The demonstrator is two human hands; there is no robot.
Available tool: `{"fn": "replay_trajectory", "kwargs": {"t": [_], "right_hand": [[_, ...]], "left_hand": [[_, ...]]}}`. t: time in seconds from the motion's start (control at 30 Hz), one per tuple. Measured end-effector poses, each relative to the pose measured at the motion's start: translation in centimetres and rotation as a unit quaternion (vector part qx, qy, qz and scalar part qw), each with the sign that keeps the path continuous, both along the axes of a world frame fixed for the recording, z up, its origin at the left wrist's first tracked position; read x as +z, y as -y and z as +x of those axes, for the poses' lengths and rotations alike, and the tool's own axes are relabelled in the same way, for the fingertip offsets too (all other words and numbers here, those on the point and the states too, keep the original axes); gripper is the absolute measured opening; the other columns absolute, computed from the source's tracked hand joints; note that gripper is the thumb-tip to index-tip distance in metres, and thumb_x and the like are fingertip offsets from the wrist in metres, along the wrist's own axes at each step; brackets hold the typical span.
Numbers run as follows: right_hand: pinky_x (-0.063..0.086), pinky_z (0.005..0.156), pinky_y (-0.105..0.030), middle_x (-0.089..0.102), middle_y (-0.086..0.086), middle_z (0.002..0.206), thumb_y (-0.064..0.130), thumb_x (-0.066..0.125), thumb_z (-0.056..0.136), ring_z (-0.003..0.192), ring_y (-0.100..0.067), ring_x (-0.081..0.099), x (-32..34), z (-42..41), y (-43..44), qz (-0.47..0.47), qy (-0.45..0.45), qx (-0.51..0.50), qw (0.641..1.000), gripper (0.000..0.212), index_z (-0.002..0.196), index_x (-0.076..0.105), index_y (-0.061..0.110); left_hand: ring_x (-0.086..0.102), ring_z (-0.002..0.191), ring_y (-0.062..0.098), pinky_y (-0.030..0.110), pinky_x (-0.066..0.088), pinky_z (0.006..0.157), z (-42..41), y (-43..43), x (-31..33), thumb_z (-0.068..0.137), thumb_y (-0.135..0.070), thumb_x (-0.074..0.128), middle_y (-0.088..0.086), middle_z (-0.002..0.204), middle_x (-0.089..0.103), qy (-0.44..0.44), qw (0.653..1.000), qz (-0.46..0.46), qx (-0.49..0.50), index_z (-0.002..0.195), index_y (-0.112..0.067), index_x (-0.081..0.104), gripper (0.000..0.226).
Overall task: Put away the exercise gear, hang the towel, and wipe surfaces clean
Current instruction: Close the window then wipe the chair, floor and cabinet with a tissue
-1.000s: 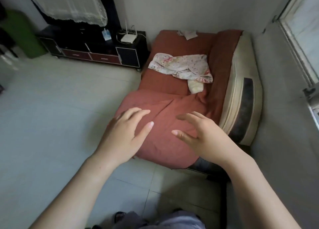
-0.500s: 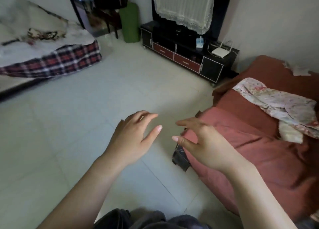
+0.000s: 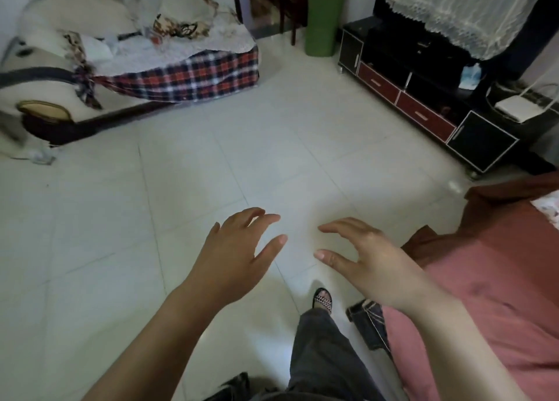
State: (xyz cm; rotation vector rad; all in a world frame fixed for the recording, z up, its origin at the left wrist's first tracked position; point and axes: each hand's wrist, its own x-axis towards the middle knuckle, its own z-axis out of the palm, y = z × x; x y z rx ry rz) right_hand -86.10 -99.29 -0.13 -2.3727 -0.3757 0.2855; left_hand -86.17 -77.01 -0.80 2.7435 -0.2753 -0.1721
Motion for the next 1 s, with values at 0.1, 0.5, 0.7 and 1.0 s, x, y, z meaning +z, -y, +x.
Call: {"fn": "replay_trajectory", "kwargs": {"t": [0.1,0.5,0.7,1.0], "right_hand": [[0.038,0.101,-0.024,0.052,0.015,0.127,0.058,0.050,0.081,0.119,-0.003,0.047,-0.9,6.4,1.5,-0.009,-0.012,0.006,1.000,0.053,0.125,0.054,0.028],[0.034,0.087,-0.009,0.048,0.023,0.125,0.055,0.051,0.085,0.109,0.006,0.043,0.0,26.9,8.8,-0.035,-0.042,-0.034,0.998,0.046,0.126,0.050,0.033],[0.035,0.090,-0.015,0.045,0.027,0.125,0.058,0.048,0.085,0.112,0.005,0.043,0.2,35.4,6.3,-0.036,-0.063,0.021,0.997,0.045,0.125,0.048,0.038],[0.034,0.086,-0.016,0.042,0.023,0.134,0.057,0.047,0.087,0.116,0.002,0.042,0.7,52.3,-3.2,-0.059,-0.064,0.097,0.991,0.048,0.130,0.044,0.036]], "left_hand": [[0.036,0.133,0.012,0.046,0.033,0.107,5.9,1.0,-0.6,0.079,-0.070,0.007,-0.010,0.144,0.039,-0.018,1.000,0.019,0.005,0.135,-0.037,0.040,0.074],[0.037,0.132,0.012,0.046,0.033,0.107,27.8,8.8,1.5,0.077,-0.072,0.007,-0.011,0.143,0.040,-0.018,0.999,0.001,-0.029,0.136,-0.038,0.039,0.075],[0.038,0.132,0.011,0.044,0.034,0.108,34.5,5.6,1.0,0.073,-0.075,0.004,-0.013,0.144,0.040,-0.028,0.999,0.006,0.033,0.135,-0.040,0.039,0.079],[0.042,0.128,0.012,0.042,0.038,0.105,48.9,-1.7,-1.0,0.081,-0.071,0.017,-0.012,0.142,0.042,-0.027,0.995,-0.036,0.085,0.134,-0.038,0.042,0.067]]}}
